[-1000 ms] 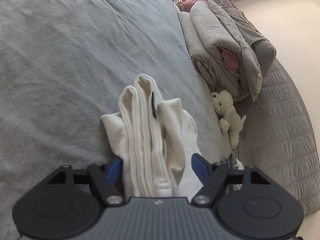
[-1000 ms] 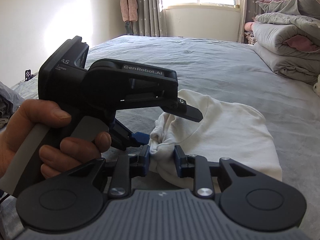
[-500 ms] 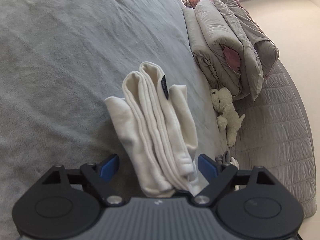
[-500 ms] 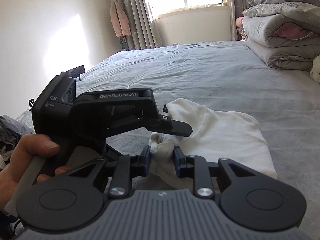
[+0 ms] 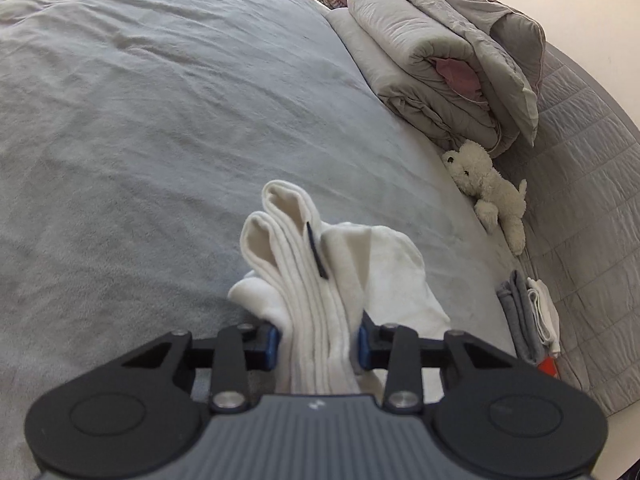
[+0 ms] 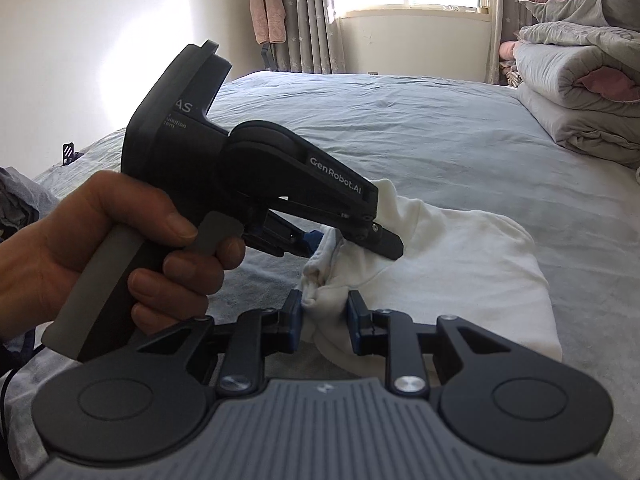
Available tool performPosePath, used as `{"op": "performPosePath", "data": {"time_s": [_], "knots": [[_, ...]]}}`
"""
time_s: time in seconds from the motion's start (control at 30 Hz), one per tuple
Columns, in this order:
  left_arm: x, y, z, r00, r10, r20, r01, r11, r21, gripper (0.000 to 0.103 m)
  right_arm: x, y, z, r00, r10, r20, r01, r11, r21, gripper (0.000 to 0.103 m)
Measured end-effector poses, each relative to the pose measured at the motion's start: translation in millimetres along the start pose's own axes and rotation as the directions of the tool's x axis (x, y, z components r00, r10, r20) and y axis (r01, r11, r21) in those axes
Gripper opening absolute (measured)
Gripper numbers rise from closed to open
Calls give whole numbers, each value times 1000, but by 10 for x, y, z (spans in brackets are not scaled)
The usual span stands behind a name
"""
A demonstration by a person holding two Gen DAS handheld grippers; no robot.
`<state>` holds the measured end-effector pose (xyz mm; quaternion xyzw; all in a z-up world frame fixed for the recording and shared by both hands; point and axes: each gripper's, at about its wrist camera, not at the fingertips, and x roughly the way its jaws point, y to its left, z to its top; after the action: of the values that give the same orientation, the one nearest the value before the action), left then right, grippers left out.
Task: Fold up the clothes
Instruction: 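Lift the shirt bundle with the left gripper while the right gripper grasps its other end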
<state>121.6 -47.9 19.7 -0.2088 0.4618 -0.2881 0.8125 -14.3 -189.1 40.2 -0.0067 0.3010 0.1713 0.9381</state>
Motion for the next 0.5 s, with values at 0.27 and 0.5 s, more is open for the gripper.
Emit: {"op": "performPosePath", "data": {"time_s": [0.27, 0.5], "knots": [[6, 63, -91, 999, 1, 39, -1, 1000, 0, 34, -83, -6, 19, 1000, 12, -15, -13, 996, -88, 61], [13, 98, -98, 999, -9, 35, 10, 1000, -29, 35, -707, -1220, 217, 985, -152, 84, 105, 906, 410, 84]]}}
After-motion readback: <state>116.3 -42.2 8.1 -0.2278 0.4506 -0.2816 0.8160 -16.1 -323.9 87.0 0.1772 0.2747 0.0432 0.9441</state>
